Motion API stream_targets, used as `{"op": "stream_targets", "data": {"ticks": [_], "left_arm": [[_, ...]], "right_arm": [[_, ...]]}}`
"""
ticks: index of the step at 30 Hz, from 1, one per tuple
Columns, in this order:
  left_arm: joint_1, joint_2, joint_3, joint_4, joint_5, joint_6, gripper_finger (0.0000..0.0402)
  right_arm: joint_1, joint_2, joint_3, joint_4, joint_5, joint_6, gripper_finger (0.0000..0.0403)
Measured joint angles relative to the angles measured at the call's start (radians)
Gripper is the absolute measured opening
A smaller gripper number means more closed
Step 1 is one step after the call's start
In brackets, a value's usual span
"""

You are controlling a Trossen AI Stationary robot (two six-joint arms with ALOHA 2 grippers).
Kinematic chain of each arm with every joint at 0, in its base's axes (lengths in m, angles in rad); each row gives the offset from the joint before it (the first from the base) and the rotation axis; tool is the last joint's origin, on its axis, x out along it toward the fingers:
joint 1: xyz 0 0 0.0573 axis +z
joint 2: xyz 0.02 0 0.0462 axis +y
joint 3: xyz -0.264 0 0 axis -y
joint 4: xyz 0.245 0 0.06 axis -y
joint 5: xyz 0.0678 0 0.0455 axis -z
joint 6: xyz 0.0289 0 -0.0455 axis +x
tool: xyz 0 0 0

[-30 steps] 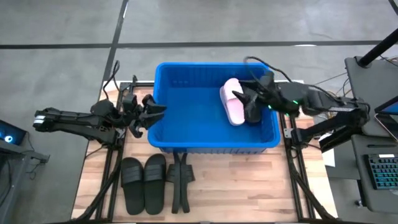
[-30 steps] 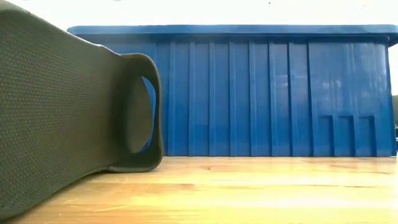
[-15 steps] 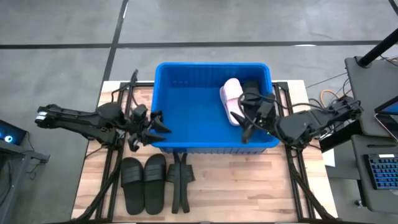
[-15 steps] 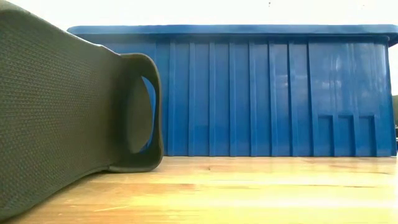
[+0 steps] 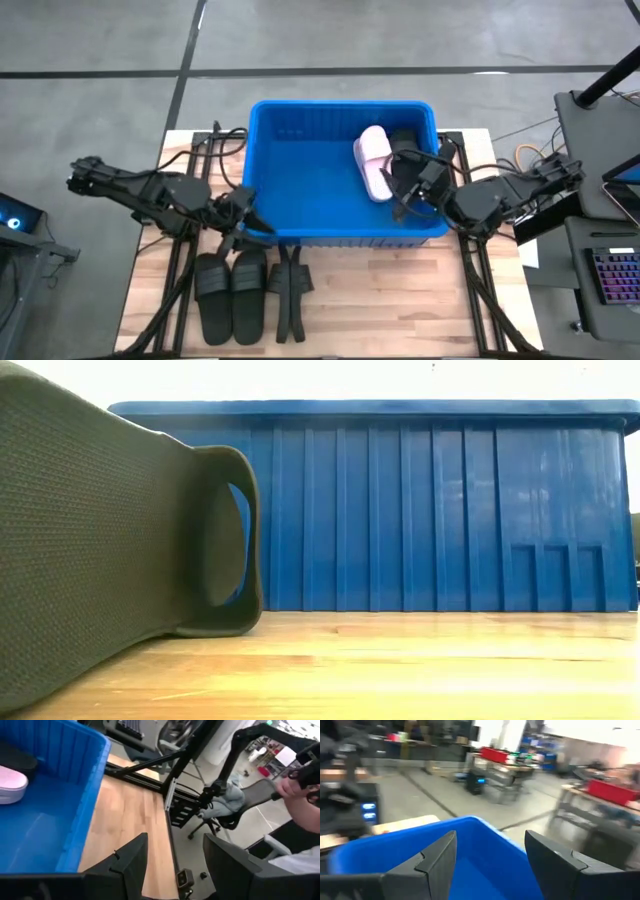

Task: Pick and place slides into bin
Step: Put the black slide into the blue bin

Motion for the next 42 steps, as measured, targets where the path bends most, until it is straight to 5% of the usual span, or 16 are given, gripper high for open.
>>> {"op": "stream_targets", "data": {"ticks": [8, 16, 30, 42], "left_arm": [[-0.047, 0.074, 0.065, -0.089, -0.060, -0.082, 0.0176], [-0.165, 0.199, 0.086, -0.270, -0.073, -0.253, 0.0176], [-0.357, 0.393, 0.114, -0.564, -0.106, -0.542, 0.0176], [-0.440, 0.528, 0.115, -0.630, -0.129, -0.577, 0.0176]], "right_arm": [[0.007, -0.073, 0.000, -0.157, -0.301, 0.124, 0.0223], [0.007, -0.103, -0.015, -0.445, -0.300, 0.322, 0.0223], [0.006, -0.102, -0.038, -0.448, -0.294, 0.308, 0.0224], [0.006, -0.102, -0.083, -0.448, -0.294, 0.313, 0.0224]]}}
